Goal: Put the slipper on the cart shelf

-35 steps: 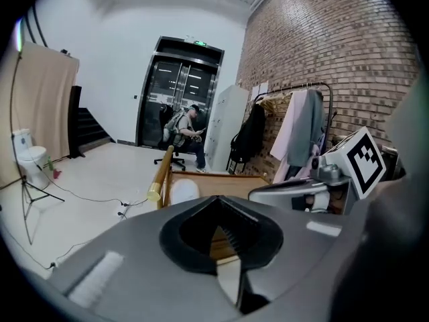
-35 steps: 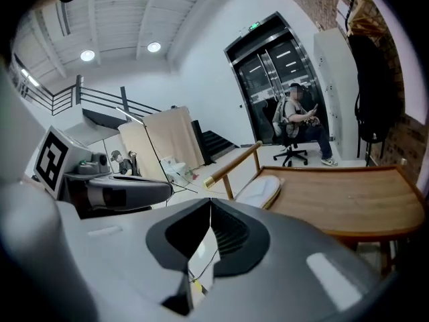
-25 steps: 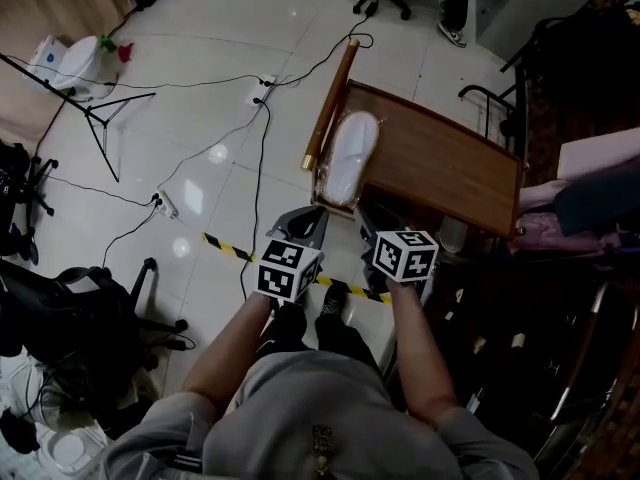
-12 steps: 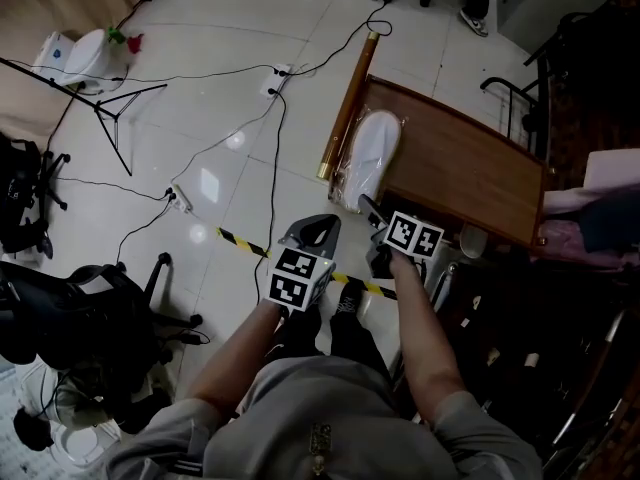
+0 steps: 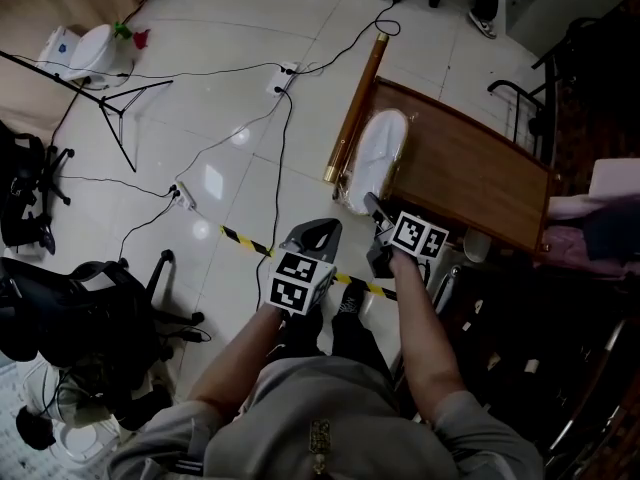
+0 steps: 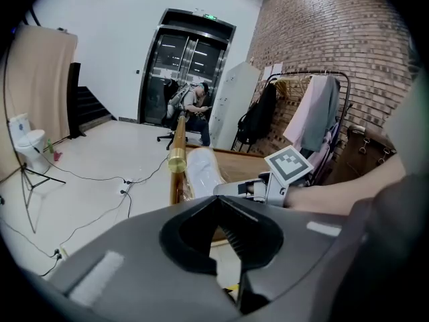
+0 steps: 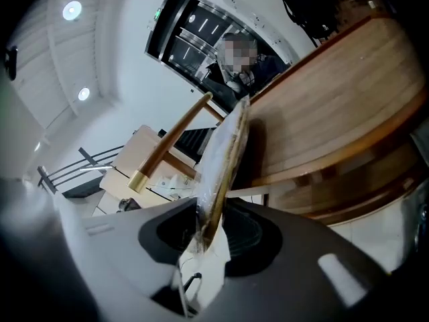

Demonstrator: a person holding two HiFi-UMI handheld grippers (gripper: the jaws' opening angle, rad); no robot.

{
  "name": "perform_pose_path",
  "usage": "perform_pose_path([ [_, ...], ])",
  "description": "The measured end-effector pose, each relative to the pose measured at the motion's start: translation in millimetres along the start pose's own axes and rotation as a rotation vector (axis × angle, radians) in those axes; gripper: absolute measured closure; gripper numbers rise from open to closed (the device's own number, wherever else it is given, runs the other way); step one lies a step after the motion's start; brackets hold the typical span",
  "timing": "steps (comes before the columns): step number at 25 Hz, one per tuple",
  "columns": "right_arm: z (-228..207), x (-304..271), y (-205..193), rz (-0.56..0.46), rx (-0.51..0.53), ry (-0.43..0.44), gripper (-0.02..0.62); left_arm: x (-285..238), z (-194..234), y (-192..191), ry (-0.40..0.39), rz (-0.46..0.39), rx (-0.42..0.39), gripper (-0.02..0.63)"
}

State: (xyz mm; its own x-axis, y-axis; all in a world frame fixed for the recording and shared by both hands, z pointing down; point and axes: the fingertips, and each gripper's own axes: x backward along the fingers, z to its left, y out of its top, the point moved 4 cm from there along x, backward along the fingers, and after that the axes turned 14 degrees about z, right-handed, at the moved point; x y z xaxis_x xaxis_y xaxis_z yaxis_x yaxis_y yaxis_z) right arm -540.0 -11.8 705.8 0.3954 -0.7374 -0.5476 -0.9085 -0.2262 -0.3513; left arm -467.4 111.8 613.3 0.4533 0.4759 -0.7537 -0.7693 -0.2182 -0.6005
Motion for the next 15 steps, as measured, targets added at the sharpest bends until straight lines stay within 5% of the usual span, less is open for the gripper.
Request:
perform_pose_path([
  [8, 13.6, 54.8, -5.0, -0.016, 0.064, -0.020, 0.532, 9.0, -26.4, 8.8, -0.034, -0.036, -0.040, 0.598],
  [15, 22.5, 143.9, -2.6, -0.128, 0.123, -0.070, 0.532, 11.3, -65.1, 22.1, -0.079, -0.079, -0.102, 0.598],
])
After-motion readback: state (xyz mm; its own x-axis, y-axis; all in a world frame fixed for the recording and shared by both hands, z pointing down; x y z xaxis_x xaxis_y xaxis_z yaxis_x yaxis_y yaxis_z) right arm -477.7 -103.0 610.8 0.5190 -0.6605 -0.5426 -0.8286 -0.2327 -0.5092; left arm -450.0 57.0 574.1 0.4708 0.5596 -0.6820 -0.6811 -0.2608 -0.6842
